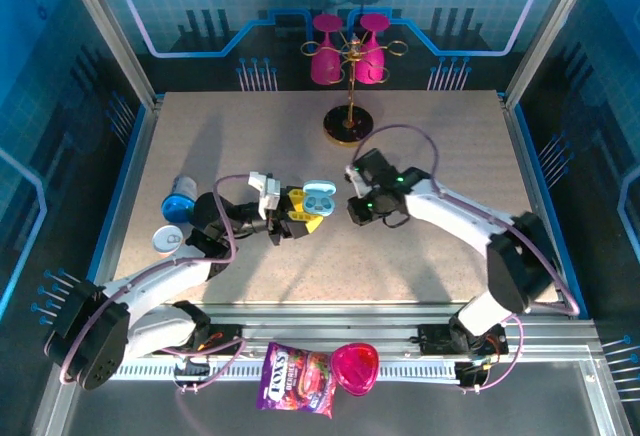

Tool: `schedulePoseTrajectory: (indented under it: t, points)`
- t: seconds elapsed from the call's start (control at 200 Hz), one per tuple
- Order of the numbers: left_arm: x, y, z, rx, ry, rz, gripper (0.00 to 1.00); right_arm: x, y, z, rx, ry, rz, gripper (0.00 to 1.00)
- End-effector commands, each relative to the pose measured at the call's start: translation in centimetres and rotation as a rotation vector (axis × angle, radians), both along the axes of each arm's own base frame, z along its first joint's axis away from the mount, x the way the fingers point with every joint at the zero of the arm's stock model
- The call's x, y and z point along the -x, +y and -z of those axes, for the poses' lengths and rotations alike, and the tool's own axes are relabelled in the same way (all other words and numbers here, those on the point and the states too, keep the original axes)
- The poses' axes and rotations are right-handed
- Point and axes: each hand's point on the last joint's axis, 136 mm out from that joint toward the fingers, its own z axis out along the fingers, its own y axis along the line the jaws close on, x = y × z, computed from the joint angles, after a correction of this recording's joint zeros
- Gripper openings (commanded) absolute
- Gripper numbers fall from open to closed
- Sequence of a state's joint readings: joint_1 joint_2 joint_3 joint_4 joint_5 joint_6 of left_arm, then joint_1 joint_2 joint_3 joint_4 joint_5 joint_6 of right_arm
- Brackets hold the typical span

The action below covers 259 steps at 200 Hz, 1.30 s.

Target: Insert the wireless bluetooth earbuds into the charging case

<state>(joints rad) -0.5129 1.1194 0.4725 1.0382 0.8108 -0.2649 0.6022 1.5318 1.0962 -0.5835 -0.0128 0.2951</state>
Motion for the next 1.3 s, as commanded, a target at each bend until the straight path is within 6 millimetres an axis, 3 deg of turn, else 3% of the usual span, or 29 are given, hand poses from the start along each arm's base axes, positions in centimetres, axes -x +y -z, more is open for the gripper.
schedulePoseTrajectory:
  t: [0.0,0.15,0.17,0.315,0.42,0.59,0.66,0.886,1.056,1.246,1.291]
  points:
    - [-0.4,0.2,-0.2,0.022,0.000,-0.019,0.30,0.6,1.7,-3.7,-0.312,-0.004,0.002,0.19]
    - [-1.3,-0.1,0.6,-0.006,0.037,-0.031,0.31,1.6,1.4,-8.4,-0.584,-0.044,-0.012,0.20]
    - [-1.4,-0.1,0.7,-0.011,0.043,-0.035,0.30,2.1,1.2,-7.9,-0.601,-0.024,-0.004,0.20]
    - [-2.2,-0.3,1.4,-0.032,0.064,-0.054,0.30,2.9,0.5,-10.1,-0.753,-0.021,0.015,0.20]
    - [-2.6,-0.5,1.6,-0.037,0.078,-0.057,0.30,2.9,-0.3,-9.9,-0.781,0.027,0.079,0.17]
    - [-3.1,-0.7,2.2,-0.044,0.096,-0.062,0.30,2.8,-1.9,-7.7,-0.673,0.128,0.244,0.13]
    - [-3.3,-0.8,2.4,-0.043,0.102,-0.061,0.30,3.0,-1.9,-8.0,-0.677,0.134,0.249,0.13]
    - [-3.6,-1.1,3.0,-0.049,0.124,-0.049,0.30,3.6,-1.5,-10.6,-0.740,0.139,0.255,0.11]
    - [-4.0,-1.2,3.6,-0.068,0.123,-0.063,0.30,4.0,-0.1,-12.6,-0.855,0.180,0.222,0.09]
    - [-3.7,-1.3,3.8,-0.072,0.118,-0.038,0.30,5.6,2.4,-15.7,-0.881,0.100,0.046,0.09]
    - [-3.5,-1.4,3.7,-0.070,0.115,-0.030,0.30,6.0,3.2,-17.7,-0.893,0.037,-0.034,0.10]
